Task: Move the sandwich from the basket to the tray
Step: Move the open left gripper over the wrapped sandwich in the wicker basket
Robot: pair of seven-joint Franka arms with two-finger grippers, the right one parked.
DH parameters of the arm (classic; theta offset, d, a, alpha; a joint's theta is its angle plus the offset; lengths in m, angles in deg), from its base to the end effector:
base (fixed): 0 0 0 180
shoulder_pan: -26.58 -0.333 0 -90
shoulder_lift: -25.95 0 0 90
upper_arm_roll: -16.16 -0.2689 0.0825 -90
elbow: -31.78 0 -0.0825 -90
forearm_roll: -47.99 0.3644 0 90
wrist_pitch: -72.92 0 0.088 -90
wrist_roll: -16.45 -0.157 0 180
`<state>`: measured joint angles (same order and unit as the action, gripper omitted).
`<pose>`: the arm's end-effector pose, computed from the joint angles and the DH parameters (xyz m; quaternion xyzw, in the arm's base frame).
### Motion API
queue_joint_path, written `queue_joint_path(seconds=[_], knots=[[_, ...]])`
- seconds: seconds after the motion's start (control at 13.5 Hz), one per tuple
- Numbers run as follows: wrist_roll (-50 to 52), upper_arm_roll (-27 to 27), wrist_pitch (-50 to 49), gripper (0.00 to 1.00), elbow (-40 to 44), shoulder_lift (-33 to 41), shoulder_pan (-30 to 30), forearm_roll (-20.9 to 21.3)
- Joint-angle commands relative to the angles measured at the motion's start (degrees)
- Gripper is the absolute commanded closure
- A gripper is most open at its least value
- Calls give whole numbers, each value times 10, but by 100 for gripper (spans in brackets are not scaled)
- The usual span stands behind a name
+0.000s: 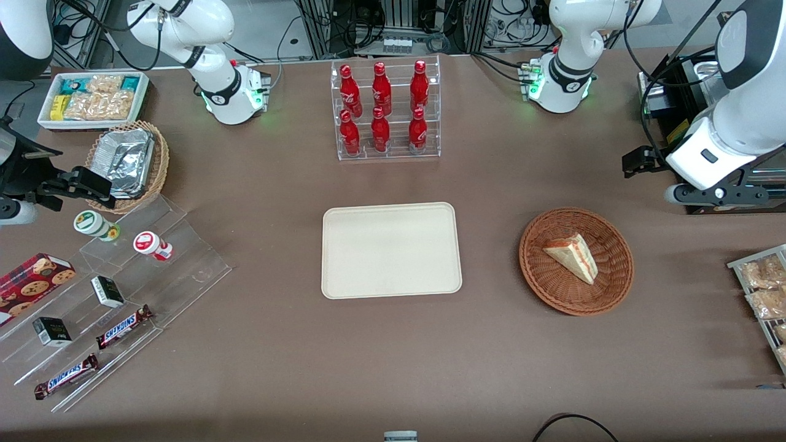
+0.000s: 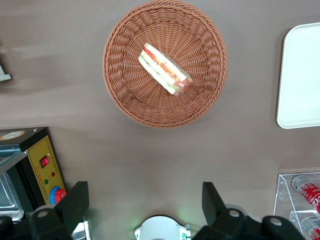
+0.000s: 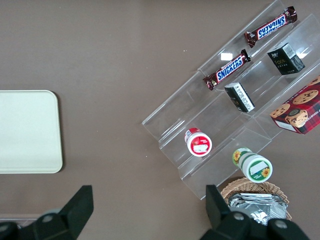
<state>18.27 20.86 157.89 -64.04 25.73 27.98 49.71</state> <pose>0.5084 -0.0493 0.4744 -0.9945 0.0373 0.0952 0.0215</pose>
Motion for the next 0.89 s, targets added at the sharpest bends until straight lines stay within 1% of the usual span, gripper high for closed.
queue_joint_path(seconds=[0.0,0.3,0.45,0.82], knots=[[-10,0,-9,0,9,7,-2,-5],[-11,0,7,0,-12,-10,-2,-1],[-11,0,59,0,-58,-8,0,-1],[-11,0,175,0,-142,-22,-1,-2]])
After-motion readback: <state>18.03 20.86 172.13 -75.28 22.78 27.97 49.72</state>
